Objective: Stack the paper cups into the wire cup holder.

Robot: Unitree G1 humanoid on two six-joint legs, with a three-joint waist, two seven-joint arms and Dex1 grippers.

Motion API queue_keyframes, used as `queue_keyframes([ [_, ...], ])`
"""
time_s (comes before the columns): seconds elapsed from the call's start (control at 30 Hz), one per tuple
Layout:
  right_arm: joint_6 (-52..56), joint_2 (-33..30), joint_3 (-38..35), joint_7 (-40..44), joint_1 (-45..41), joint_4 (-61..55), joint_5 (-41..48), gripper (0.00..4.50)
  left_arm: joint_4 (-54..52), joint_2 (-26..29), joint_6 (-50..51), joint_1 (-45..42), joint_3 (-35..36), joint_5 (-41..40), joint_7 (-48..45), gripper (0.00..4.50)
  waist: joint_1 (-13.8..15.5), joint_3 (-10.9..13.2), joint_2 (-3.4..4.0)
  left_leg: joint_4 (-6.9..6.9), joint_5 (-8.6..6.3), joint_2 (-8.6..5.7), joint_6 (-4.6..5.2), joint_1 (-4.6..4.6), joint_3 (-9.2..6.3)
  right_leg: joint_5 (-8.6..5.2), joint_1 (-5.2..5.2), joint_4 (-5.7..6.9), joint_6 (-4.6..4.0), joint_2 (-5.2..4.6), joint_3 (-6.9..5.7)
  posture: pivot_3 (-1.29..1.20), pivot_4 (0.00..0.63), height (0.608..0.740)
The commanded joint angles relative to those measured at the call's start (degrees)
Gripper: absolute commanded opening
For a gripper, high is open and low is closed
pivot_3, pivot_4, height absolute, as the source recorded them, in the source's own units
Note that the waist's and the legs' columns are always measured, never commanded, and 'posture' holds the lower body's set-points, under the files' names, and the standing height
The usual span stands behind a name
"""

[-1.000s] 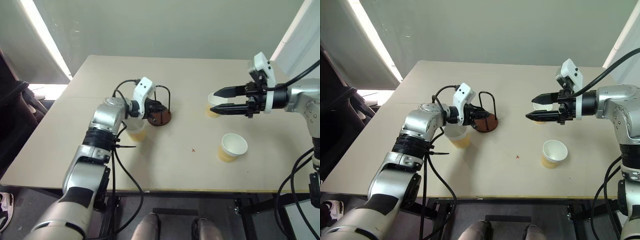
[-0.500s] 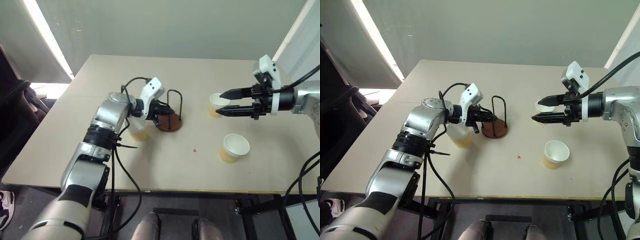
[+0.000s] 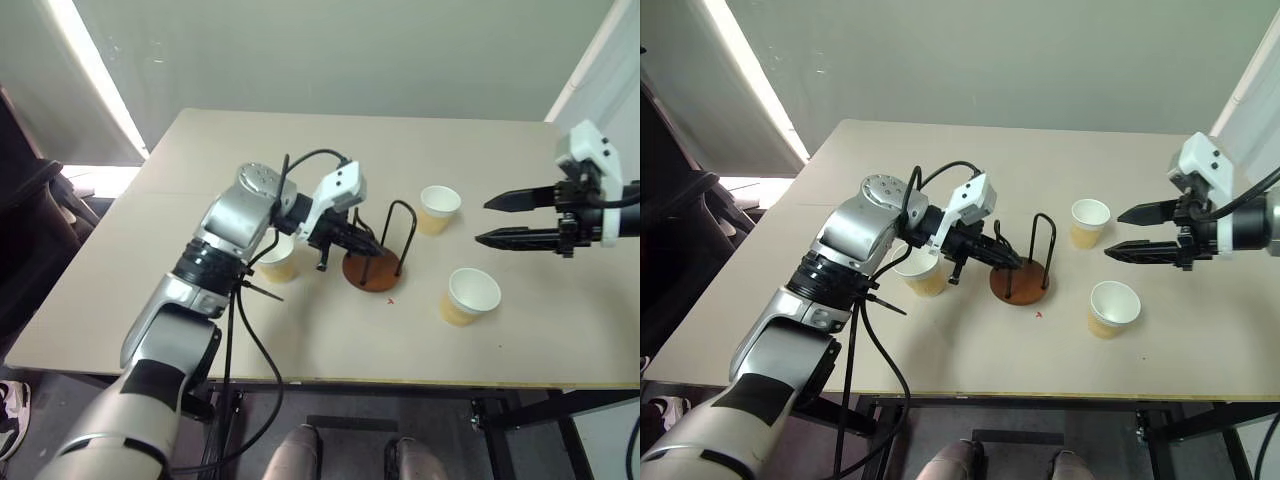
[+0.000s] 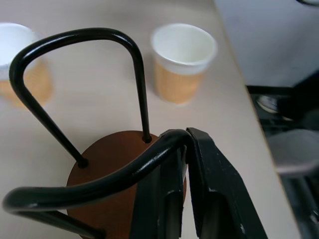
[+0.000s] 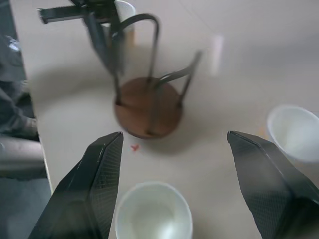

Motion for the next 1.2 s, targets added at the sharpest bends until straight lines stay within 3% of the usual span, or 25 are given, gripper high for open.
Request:
queue_keyframes([
  [0.03,0.97,-1.98,-4.01,-0.31,0.38,-2.23,2.04,3.46,-2.19,-1.0,-1.31,0.01,-0.41,-0.9,-1.75,0.06,0.01,0.0,0.0,0.01,0.0,0.0,0.01,0.0,0.01,0.02,0.0,0.0,0.06,0.0,0.01,0.0,0.15,0.74],
  [0.33,5.3,-5.49,-8.15,0.69,4.32,-7.29,7.7,3.46,0.36,-1.8,-6.61,0.87,-3.31,1.79,-3.98,0.06,0.14,-0.01,0.01,0.05,-0.06,-0.01,0.09,-0.09,0.03,0.0,0.0,0.0,0.39,0.0,0.03,0.0,0.15,0.74],
  [0.67,4.47,-5.55,-6.47,-0.54,2.41,-6.79,8.99,3.46,0.72,-1.24,-8.92,2.72,-4.72,3.61,-4.53,0.06,0.16,-0.01,0.01,0.13,-0.11,-0.05,0.18,-0.21,0.01,-0.06,0.0,0.01,0.57,0.0,0.05,0.0,0.15,0.74],
  [0.8,4.31,-4.48,-5.41,-0.95,1.95,-7.09,9.23,3.46,0.99,-1.21,-10.03,3.0,-5.69,4.99,-4.48,1.2,0.14,-0.01,0.02,0.18,-0.21,-0.04,0.35,-0.22,0.01,-0.04,0.0,0.01,0.6,-0.01,0.06,0.0,0.15,0.74],
  [1.1,3.18,-3.95,-3.21,-0.65,0.82,-6.37,8.91,3.46,-2.0,2.22,-9.86,4.21,-6.38,6.07,-6.07,4.42,0.12,-0.01,0.02,0.2,-0.2,-0.04,0.34,-0.24,0.0,-0.05,0.0,0.0,0.63,0.0,0.06,0.0,0.15,0.74],
  [1.2,2.39,-3.27,-2.06,-0.81,-0.03,-6.27,8.51,3.46,-4.68,5.01,-11.34,5.28,-7.47,7.63,-6.92,4.49,0.09,-0.02,0.02,0.2,-0.2,-0.03,0.34,-0.24,-0.01,-0.06,-0.01,-0.01,0.63,0.0,0.06,0.0,0.15,0.74],
])
